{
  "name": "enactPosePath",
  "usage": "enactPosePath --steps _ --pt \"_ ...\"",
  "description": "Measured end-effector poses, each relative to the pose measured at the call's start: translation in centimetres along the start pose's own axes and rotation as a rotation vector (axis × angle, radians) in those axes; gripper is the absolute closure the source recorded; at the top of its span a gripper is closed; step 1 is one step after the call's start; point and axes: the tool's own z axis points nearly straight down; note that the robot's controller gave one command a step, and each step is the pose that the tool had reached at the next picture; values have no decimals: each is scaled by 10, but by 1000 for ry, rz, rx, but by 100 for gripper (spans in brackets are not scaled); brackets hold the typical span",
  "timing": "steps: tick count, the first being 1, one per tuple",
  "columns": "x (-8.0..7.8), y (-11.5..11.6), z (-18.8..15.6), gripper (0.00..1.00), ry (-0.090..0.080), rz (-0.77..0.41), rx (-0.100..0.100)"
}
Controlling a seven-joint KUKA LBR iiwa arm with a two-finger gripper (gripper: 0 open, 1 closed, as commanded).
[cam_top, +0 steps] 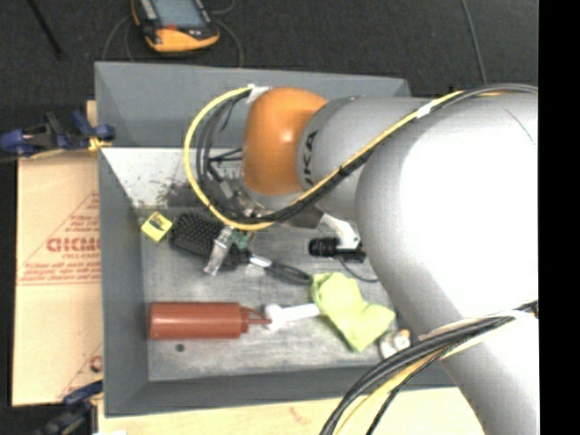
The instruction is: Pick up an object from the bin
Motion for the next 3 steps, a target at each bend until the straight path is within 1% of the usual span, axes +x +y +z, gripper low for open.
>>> enactPosePath --steps 3 --pt "1 1 -7 100 -2 -4 3"
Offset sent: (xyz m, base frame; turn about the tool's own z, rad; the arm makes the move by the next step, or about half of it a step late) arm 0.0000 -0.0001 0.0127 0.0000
